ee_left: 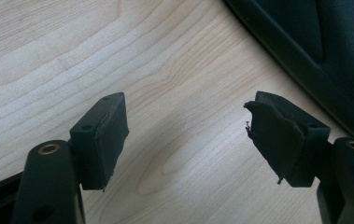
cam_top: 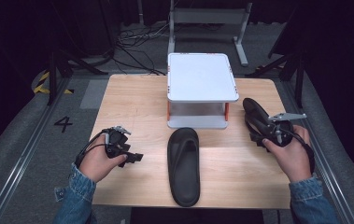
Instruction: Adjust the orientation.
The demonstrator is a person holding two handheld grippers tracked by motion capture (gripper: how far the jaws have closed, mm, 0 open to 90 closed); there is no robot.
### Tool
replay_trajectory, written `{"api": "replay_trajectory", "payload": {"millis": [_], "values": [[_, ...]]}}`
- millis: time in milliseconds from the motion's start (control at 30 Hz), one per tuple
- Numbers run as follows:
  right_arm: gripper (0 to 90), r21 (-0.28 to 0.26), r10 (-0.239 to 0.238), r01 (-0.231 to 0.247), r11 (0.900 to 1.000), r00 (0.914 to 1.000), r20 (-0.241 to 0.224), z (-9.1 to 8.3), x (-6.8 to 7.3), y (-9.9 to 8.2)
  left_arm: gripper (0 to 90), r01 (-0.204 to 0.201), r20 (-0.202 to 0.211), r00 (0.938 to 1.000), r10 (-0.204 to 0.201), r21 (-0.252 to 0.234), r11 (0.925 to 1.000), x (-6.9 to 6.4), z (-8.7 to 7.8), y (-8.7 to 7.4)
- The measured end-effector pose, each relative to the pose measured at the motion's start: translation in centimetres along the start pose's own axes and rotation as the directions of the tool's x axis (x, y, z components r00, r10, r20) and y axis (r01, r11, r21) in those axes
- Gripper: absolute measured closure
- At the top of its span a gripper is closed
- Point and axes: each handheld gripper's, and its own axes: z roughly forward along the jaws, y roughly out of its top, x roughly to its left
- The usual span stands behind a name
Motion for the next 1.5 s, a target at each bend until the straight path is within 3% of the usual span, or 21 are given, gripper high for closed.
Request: {"api": "replay_trajectory", "payload": {"millis": [167,300,433,633,767,867,1033,1100,1167,1333,1500], "values": [[34.6,0.016,-0.022,0.022,0.9996,0.9995,0.023,0.2,-1.6,1.3,28.6,0.015,-0.002,0.9999,-0.015,0.003,0.9999,0.2,-0.2,-0.5],[33.2,0.019,-0.058,0.057,0.9982,0.9951,0.080,0.9,-3.0,2.4,28.6,0.026,-0.011,0.9996,-0.026,-0.002,0.9997,0.2,-0.5,-0.9],[33.8,0.009,-0.038,0.037,0.9993,0.9922,0.119,2.2,-4.5,3.4,28.6,0.033,-0.016,0.9993,-0.033,0.003,0.9994,0.3,-0.6,-1.3],[36.9,0.093,-0.065,0.051,0.9943,0.9860,0.154,5.0,-5.9,4.0,28.6,0.041,-0.013,0.9991,-0.041,0.004,0.9992,0.5,-0.6,-1.7],[50.6,0.152,-0.076,0.052,0.9870,0.9849,0.156,6.4,-6.5,3.9,28.6,0.045,-0.019,0.9988,-0.045,0.005,0.9990,0.6,-0.7,-1.8],[63.2,0.164,-0.051,0.029,0.9861,0.9893,0.137,6.6,-6.5,3.9,28.6,0.045,-0.018,0.9988,-0.045,0.004,0.9990,0.6,-0.7,-1.9],[64.4,0.194,-0.030,0.000,0.9810,0.9881,0.151,6.0,-5.6,4.0,28.6,0.045,-0.014,0.9989,-0.045,0.005,0.9990,0.5,-0.7,-1.9],[64.6,0.189,0.018,-0.042,0.9811,0.9918,0.127,5.1,-4.6,4.0,28.6,0.042,-0.020,0.9989,-0.042,0.008,0.9991,0.5,-0.6,-1.8],[64.6,0.194,0.023,-0.043,0.9800,0.9946,0.101,4.3,-3.4,3.9,28.6,0.038,-0.018,0.9991,-0.038,0.009,0.9992,0.4,-0.6,-1.8],[64.6,0.206,0.030,-0.020,0.9784,0.9987,-0.041,2.4,1.2,3.1,28.6,0.036,-0.017,0.9992,-0.035,0.014,0.9993,0.2,-0.3,-1.5],[64.5,0.234,0.033,0.010,0.9723,0.9835,-0.178,1.4,4.7,2.2,28.6,0.033,-0.015,0.9994,-0.033,0.021,0.9992,0.1,-0.1,-1.5]]}}
